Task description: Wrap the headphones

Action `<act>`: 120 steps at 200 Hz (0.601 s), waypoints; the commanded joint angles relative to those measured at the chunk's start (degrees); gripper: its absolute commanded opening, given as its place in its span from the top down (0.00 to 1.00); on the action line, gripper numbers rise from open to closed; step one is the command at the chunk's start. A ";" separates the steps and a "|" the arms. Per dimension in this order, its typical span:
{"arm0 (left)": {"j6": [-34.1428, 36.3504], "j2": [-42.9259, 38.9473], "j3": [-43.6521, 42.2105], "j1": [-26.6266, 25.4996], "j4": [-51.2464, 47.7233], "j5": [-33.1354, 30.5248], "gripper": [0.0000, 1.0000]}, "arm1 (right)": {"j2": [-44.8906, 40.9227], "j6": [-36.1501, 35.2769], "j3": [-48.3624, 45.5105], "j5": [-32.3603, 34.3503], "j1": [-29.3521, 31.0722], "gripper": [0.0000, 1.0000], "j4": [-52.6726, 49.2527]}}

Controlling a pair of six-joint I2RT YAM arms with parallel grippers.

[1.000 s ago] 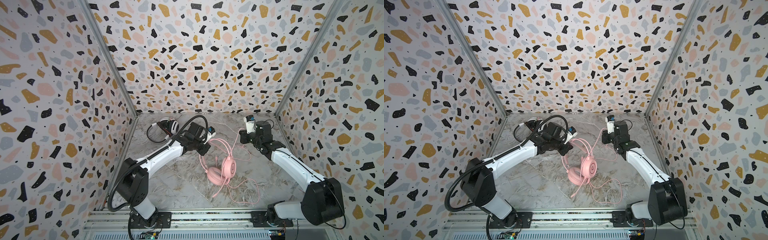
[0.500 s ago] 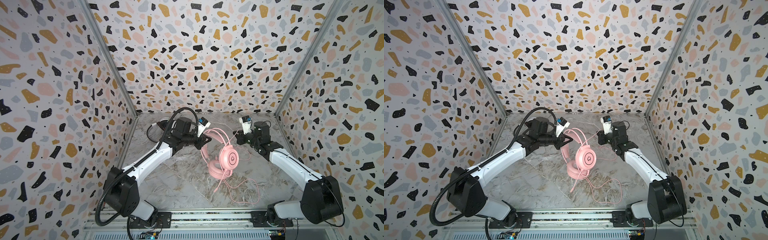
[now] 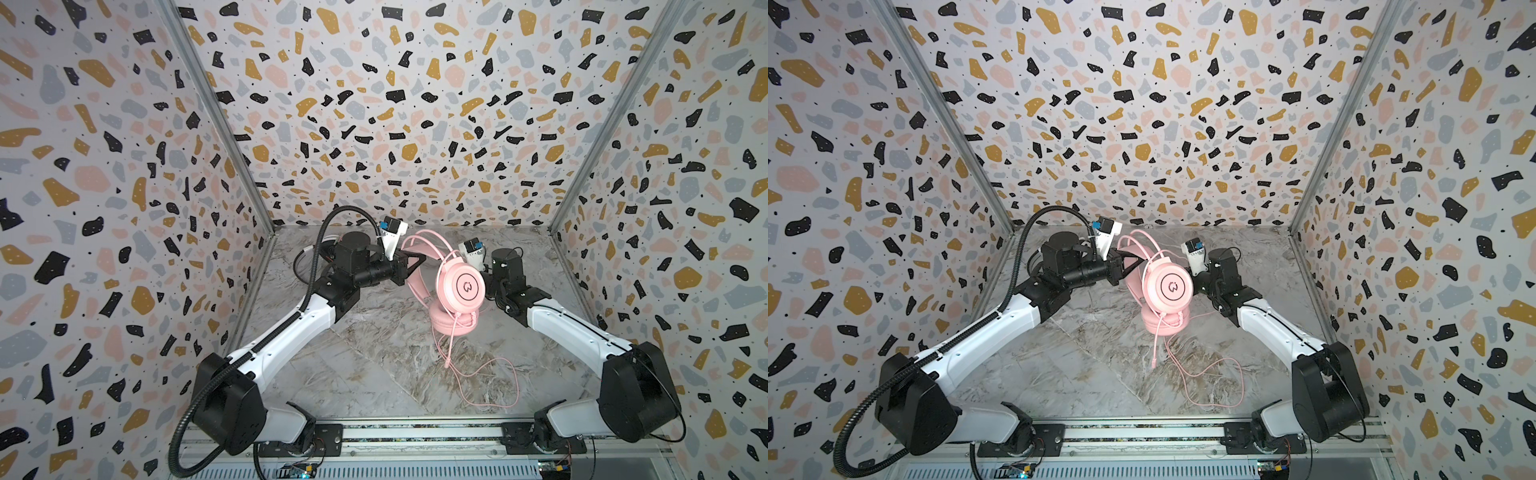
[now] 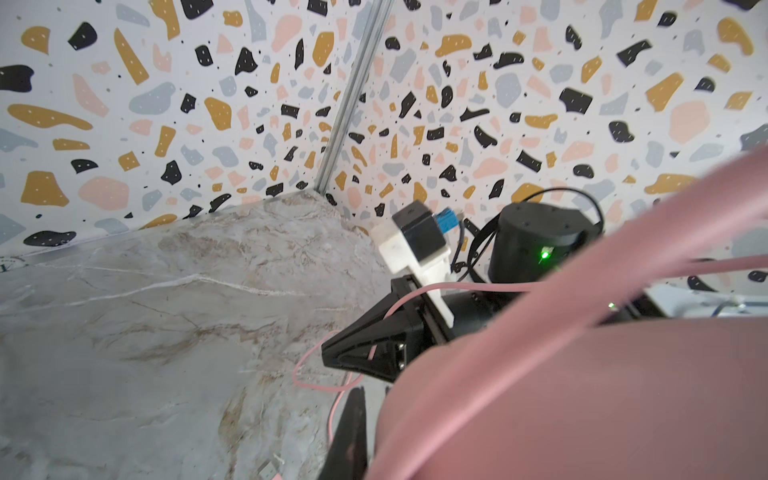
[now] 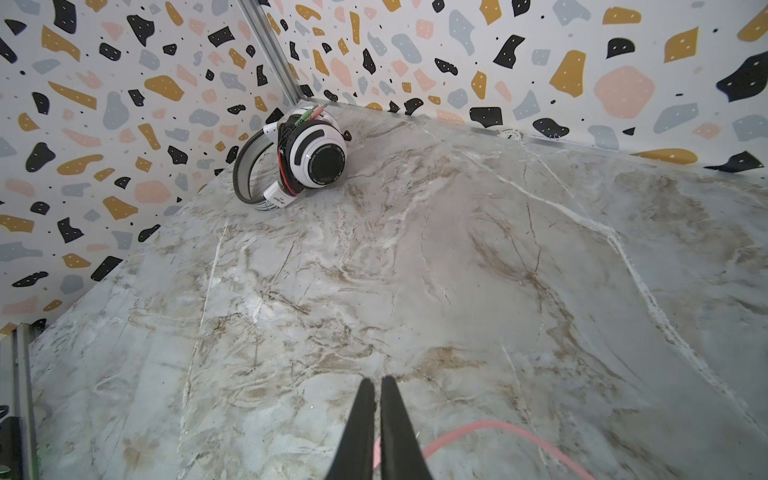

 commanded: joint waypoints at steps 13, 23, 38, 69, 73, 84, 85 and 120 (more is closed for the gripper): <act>-13.52 -3.62 -0.21 -0.26 14.29 -2.87 1.00 | 1.51 4.93 -1.06 -4.75 0.15 0.92 8.59; -15.22 -4.05 -0.27 -0.31 15.15 -4.82 1.00 | 2.71 6.36 -1.40 -6.28 0.31 0.92 11.27; -17.40 -4.96 -0.10 -0.27 13.99 -9.77 1.00 | 4.92 8.11 -1.30 -8.45 0.56 0.92 13.84; -19.60 -4.88 3.93 -0.31 4.37 -19.46 1.00 | 11.08 10.10 -1.25 -9.55 3.04 0.91 19.17; -19.60 -4.78 4.42 -0.26 2.81 -19.48 1.00 | 12.21 9.97 -0.80 -9.77 3.38 0.91 19.11; -20.38 -4.51 5.80 -0.26 0.85 -20.49 1.00 | 14.91 10.24 -0.46 -10.28 4.26 0.91 20.04; -20.47 -4.46 5.90 -0.26 0.77 -20.58 1.00 | 15.00 10.26 -0.45 -10.31 4.31 0.91 20.22; -22.05 -3.54 8.88 -0.29 -1.44 -21.41 1.00 | 21.21 14.02 -0.37 -12.50 6.13 0.91 27.08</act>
